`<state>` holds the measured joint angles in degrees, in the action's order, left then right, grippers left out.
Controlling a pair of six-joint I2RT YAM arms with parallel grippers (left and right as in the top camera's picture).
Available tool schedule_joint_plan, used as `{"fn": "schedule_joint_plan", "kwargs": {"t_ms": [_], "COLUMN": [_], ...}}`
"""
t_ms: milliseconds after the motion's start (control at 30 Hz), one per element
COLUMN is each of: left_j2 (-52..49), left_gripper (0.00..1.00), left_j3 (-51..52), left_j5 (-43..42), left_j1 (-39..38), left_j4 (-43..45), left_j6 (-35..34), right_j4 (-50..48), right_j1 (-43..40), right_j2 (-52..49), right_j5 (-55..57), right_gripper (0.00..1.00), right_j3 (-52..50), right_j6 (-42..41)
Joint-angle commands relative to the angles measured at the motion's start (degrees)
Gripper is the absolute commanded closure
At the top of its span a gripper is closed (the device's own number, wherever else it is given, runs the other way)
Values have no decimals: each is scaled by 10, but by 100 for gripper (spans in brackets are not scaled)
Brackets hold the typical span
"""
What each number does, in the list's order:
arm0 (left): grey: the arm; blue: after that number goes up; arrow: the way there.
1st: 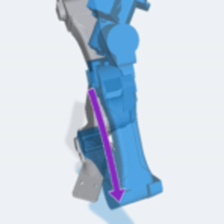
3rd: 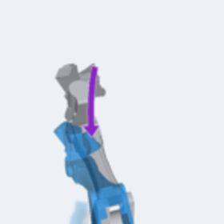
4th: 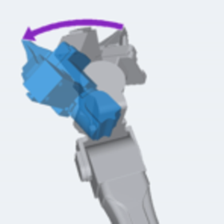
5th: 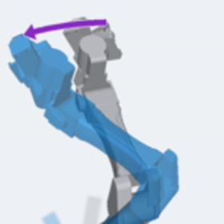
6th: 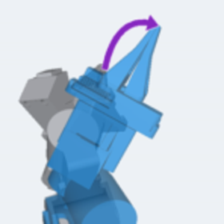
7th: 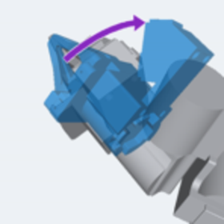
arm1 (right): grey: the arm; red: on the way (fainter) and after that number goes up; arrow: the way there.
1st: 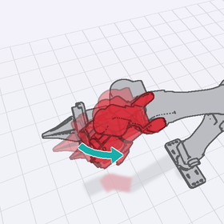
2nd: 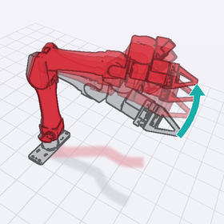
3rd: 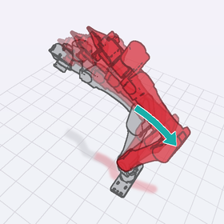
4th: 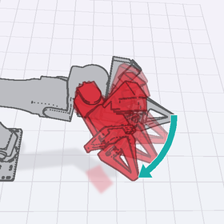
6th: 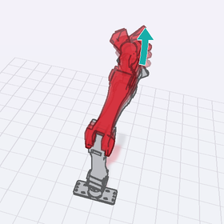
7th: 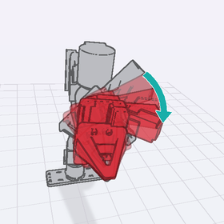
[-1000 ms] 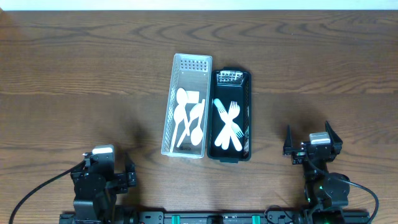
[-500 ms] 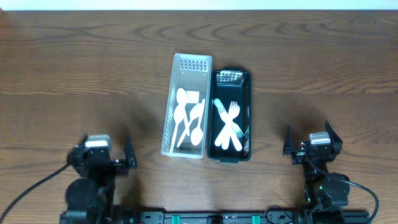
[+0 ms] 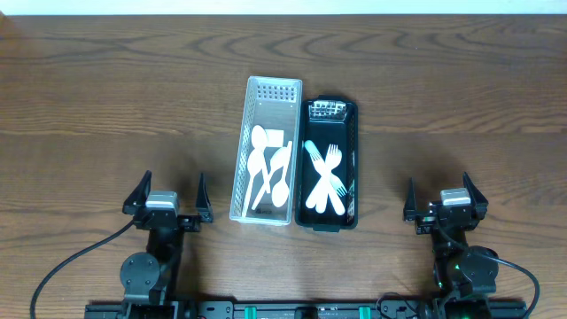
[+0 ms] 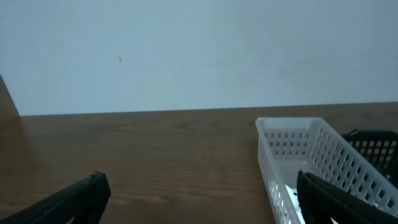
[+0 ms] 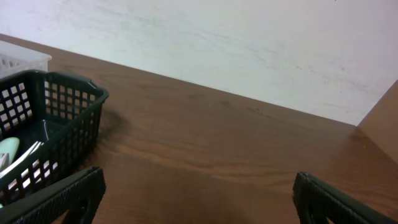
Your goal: Pack container
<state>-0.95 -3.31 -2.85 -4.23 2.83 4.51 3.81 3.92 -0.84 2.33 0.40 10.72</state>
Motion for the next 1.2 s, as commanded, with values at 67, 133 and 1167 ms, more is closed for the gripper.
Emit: {"fn": "schedule_joint_plan", "kwargs": {"t_ms": [67,133,1167], "left_j2": [9,8,6], "left_gripper": [2,2,2], "left_j3": [19,19,19], "left_j5": [-7,-7,-6], "left_j1": [3,3,3], "left_j4": [-89,-90,-90], "left_j6": [-3,-14,-14], "right_j4": [3,3,3], "right_j1": [-5,-5,-5], "right_j2": [5,5,5], "right_j5": [-4,-4,-4], "right_gripper": [1,1,1], "right_j3": [-1,-1,-1], "right_j6": [-10,-10,-10]}}
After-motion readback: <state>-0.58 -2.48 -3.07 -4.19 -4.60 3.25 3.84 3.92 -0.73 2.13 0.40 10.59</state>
